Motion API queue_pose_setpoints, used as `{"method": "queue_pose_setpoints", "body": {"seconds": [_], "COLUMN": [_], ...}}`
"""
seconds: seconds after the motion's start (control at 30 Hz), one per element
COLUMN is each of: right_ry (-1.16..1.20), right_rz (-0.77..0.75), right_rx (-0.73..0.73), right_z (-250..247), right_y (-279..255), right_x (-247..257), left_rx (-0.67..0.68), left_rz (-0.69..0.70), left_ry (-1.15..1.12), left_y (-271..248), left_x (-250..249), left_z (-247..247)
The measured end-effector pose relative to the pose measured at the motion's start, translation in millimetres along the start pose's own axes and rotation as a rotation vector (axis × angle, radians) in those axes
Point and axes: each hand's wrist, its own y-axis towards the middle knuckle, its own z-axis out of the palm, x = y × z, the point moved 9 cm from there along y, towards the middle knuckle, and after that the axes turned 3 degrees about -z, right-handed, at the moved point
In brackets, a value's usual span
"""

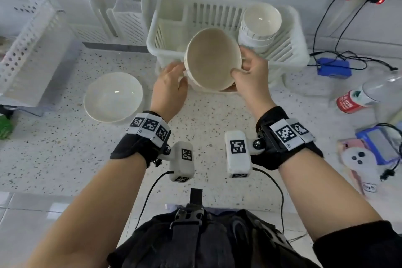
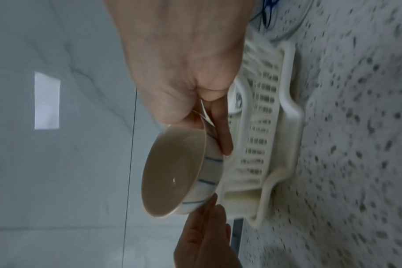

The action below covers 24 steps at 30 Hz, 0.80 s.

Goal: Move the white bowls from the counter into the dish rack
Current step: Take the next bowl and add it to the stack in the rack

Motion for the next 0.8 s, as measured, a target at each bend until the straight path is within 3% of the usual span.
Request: {"method": "queue_pose_setpoints", "body": {"seconds": [0.37,0.8], "right_ry": [0.121,0.082], "right_rz": [0.078,0.079], "right_rx": [-0.082,-0.233], "right_z": [-104,-112], "right_y": [54,161], "right_x": [-19,-39], "left_rx": [0.229,0.531], "left_rz": [-0.025,-0.092], "left_ry": [0.148,0.237], "left_y": [46,102], "left_x": [-61,-44], "left_z": [102,145]}}
